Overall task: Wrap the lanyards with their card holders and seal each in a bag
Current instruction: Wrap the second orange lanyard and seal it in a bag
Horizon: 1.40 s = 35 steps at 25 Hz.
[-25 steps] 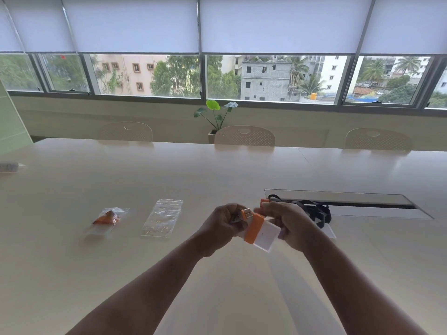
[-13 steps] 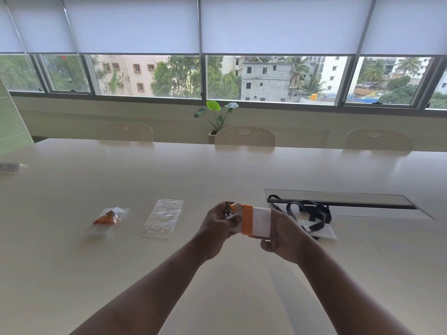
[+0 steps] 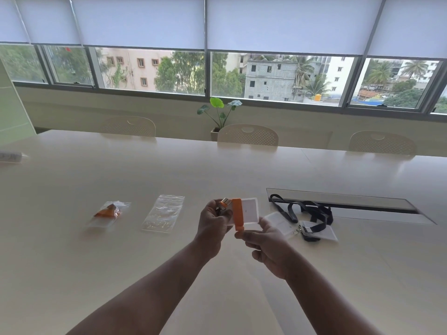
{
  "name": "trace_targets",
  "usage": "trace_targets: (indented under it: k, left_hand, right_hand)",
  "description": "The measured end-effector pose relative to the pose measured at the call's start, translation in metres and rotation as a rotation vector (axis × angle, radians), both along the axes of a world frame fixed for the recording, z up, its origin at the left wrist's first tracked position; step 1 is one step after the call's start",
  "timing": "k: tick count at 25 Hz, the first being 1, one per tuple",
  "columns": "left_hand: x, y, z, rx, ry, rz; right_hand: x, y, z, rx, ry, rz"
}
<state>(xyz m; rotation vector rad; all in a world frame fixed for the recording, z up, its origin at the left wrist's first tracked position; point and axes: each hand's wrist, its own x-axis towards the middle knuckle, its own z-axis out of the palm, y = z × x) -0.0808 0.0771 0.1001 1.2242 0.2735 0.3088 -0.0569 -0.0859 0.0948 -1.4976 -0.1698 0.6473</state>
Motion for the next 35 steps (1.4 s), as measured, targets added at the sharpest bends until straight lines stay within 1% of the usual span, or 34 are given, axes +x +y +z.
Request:
trace_targets:
  k: [2, 4, 7, 11, 14, 17, 19, 20, 23, 24, 25, 29, 32, 35]
  left_hand:
    - [-0.002, -0.002, -0.006, 0.055, -0.02, 0.031]
    - [-0.005, -0.005, -0.01, 0.096, -0.033, 0.036]
    - [-0.007, -0.007, -0.013, 0.098, -0.046, 0.002]
    - [-0.008, -0.005, -0.009, 0.073, -0.039, -0.008]
    - [-0.006, -0.001, -0.006, -0.016, -0.032, -0.011]
    - [-0.004, -0.003, -0.008, -0.064, -0.035, 0.003]
    - [-0.004, -0.007, -0.01, 0.042, -0.062, 0.034]
    - [-0.005, -0.008, -0.012, 0.146, -0.091, 0.059]
    - [-0.007, -0.009, -0.022, 0.563, -0.219, 0.134]
    - [-0.008, -0.009, -0.026, 0.671, -0.264, 0.143]
    - [-0.009, -0.01, -0.029, 0.741, -0.302, 0.132]
    - [-0.011, -0.012, -0.043, 0.865, -0.375, 0.07]
    - [-0.01, -0.013, -0.05, 0.903, -0.464, 0.01]
    - [-0.011, -0.013, -0.055, 1.021, -0.511, -0.134]
  right_hand:
    - [0.0, 0.006, -0.001, 0.021, -0.008, -0.079]
    - [0.001, 0.009, -0.001, 0.038, -0.026, -0.105]
    - [0.002, 0.009, -0.005, 0.06, -0.039, -0.134]
    - [0.002, 0.008, -0.009, 0.07, -0.064, -0.346]
    - [0.0, 0.006, -0.008, 0.024, -0.097, -0.266]
    - [-0.003, 0.007, -0.011, 0.084, -0.01, -0.18]
    - [-0.002, 0.008, -0.015, 0.169, 0.075, -0.192]
    - [-0.001, 0.008, -0.017, 0.198, 0.1, -0.208]
    - [0.003, 0.007, -0.019, 0.259, 0.165, -0.25]
    - [0.004, 0.007, -0.02, 0.288, 0.184, -0.263]
    - [0.005, 0.006, -0.02, 0.319, 0.199, -0.272]
    - [0.009, 0.0, -0.018, 0.441, 0.258, -0.261]
    - [0.009, -0.004, -0.019, 0.441, 0.237, -0.259]
    - [0.013, -0.008, -0.026, 0.436, 0.187, -0.3]
